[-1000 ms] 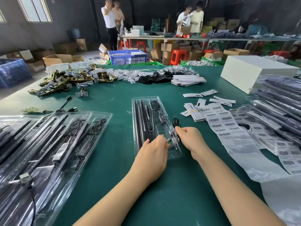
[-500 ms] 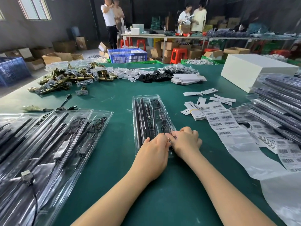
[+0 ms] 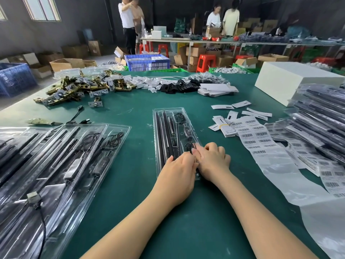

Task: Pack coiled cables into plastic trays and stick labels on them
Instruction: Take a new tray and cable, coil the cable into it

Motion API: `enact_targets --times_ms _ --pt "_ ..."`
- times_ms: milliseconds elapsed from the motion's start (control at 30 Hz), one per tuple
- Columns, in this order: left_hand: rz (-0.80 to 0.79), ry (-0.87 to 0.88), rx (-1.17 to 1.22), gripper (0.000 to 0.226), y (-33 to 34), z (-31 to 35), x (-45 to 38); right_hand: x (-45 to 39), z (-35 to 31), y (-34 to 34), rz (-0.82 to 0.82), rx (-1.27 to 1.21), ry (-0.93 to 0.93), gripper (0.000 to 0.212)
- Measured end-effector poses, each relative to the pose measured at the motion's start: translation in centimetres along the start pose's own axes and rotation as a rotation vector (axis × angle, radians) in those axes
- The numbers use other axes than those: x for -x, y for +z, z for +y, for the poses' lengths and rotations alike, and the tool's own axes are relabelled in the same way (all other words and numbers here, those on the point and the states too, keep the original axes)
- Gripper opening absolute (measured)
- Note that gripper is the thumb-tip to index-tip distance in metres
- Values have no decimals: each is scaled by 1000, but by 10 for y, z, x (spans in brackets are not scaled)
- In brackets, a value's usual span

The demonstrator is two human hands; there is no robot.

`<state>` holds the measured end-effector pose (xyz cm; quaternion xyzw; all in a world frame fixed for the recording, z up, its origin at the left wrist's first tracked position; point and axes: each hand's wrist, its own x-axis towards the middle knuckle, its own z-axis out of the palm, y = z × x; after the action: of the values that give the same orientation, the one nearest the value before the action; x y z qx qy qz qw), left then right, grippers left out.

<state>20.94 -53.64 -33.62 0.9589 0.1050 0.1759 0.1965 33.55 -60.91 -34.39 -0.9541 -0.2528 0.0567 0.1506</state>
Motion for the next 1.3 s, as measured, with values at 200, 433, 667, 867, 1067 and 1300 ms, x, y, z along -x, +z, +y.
enact_targets --times_ms 200,433,667,867,1067,1300 --pt "0 5 -16 18 0 0 1 3 2 2 150 -102 -4 38" --pt "-3 -9 -13 19 -2 1 1 18 -1 2 340 -151 -46 43" --pt "-7 -11 -13 20 -3 1 1 21 -1 1 397 -243 -64 45" --pt "-3 2 -29 21 -2 1 0 19 1 4 408 -300 -84 41" --pt "32 25 -26 21 -3 -2 0 15 3 4 336 -376 -133 48" --pt "23 107 0 16 -12 -9 -8 17 6 4 361 -443 -134 47"
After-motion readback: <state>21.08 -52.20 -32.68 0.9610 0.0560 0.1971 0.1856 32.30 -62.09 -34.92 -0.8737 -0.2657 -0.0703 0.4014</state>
